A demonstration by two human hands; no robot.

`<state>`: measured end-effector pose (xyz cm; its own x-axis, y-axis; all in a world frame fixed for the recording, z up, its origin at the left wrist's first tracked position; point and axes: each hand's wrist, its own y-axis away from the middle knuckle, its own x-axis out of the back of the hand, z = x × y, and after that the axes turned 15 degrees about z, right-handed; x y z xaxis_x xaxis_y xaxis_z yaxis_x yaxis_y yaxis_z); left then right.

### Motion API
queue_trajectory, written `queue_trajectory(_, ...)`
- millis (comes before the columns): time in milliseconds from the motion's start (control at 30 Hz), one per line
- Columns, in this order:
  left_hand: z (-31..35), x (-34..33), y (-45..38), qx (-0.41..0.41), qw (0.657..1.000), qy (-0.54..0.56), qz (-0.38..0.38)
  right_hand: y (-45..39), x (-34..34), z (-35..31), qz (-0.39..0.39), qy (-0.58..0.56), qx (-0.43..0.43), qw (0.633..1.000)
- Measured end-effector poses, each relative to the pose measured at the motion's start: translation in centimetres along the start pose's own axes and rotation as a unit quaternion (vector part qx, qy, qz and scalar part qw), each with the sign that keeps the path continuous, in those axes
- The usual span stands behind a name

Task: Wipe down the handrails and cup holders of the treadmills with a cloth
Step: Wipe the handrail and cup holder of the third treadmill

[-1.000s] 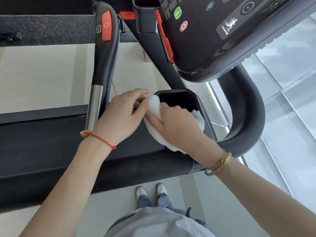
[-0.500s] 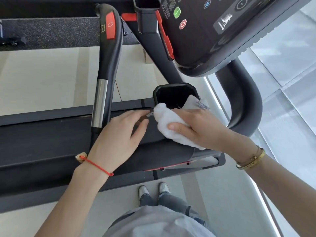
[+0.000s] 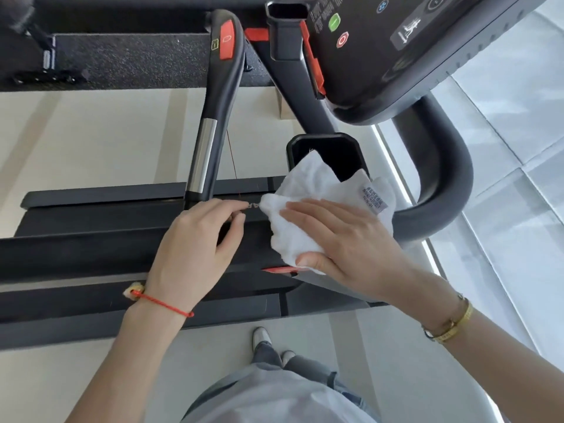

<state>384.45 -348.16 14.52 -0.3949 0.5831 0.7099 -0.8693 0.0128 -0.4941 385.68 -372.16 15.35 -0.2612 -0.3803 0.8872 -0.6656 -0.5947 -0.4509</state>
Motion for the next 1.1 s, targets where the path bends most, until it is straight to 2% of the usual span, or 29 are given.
queue_trajectory(167,-0.8,0.5,1.6,-0.009,0.998,-0.047,0.031,-2.4,-1.2,-2.8,-0.029,0.062,-0.002,0.998)
queue_trajectory(267,-1.4,1.3,2.3,0.007,0.996,-0.071,0.048,-2.3,-0.7,-2.3,-0.058,0.044,0.028,0.997)
queue_trajectory(367,-2.1,2.4,3.0,0.023,0.992,-0.108,0.063,-1.8,0.0,-1.0,-0.053,0.013,0.034,0.998)
queue_trajectory(533,-4.6,4.4,3.6,0.035,0.988,-0.132,0.076,-3.7,-1.3,-2.6,-0.057,0.064,0.029,0.996)
queue_trajectory(667,-7.1,6.0,4.0,0.047,0.984,-0.139,0.1,-6.4,-4.2,-6.7,-0.019,0.096,0.064,0.993)
queue_trajectory(867,-12.4,10.2,4.7,0.086,0.975,-0.161,0.125,-12.1,-8.8,-13.9,0.004,0.064,0.072,0.995)
queue_trajectory(1100,-21.1,17.4,5.9,0.09,0.97,-0.179,0.14,-19.5,-13.2,-22.6,-0.039,0.064,0.072,0.995)
